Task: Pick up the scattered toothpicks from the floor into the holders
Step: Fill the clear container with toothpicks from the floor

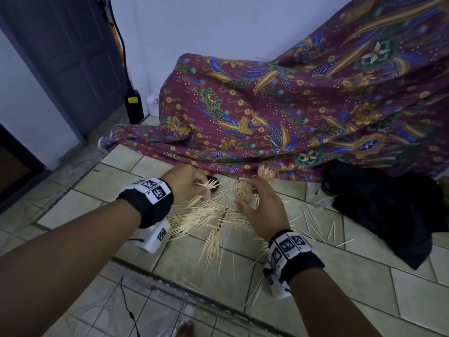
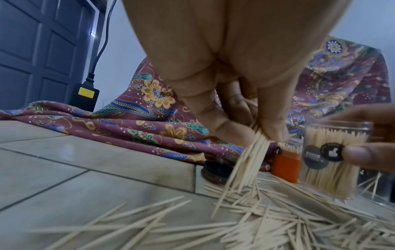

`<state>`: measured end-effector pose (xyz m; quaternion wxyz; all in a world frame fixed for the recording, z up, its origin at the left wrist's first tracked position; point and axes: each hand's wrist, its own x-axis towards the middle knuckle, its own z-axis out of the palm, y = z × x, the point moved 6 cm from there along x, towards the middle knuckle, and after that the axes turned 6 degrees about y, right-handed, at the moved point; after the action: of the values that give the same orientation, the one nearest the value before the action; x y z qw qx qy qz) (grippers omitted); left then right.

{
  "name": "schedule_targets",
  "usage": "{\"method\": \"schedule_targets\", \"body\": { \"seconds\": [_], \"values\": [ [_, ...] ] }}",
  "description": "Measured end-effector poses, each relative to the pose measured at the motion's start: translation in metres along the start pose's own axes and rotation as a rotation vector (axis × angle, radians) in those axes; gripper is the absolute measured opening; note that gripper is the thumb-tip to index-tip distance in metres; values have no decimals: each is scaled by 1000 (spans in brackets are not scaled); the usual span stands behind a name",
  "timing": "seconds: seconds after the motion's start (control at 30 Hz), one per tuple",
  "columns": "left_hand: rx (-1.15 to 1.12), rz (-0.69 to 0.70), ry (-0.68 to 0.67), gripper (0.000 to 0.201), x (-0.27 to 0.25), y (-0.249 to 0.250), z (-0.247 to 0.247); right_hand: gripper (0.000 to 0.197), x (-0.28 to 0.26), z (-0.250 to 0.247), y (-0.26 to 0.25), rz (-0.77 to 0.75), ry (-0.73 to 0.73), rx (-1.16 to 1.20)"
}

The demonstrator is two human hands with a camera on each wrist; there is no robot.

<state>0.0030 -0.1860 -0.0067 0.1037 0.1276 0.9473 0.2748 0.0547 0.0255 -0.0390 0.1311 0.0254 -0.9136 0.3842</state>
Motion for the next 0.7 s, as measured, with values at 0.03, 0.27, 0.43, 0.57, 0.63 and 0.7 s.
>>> {"method": "schedule_targets", "body": {
  "seconds": [0.03,0.27,0.43,0.57,0.63,0.7],
  "values": [
    [-31,-7,5,12,2,-1,-1,52,0,0,1,6,1,4],
    [-208,26,64,16,6,16,-14,54,1,1,1,12,6,-17],
    [-341,82,117,13,9,35,-26,54,0,0,0,17,7,-18],
    [-556,98,134,9,17,45,-26,55,-1,-2,-2,45,-7,-23],
    [-664,92,129,20,20,52,-22,56,-2,-3,-1,45,-4,-12],
    [-705,100,129,26,22,58,-17,56,-2,-2,-1,45,-4,-5]
  ]
}}
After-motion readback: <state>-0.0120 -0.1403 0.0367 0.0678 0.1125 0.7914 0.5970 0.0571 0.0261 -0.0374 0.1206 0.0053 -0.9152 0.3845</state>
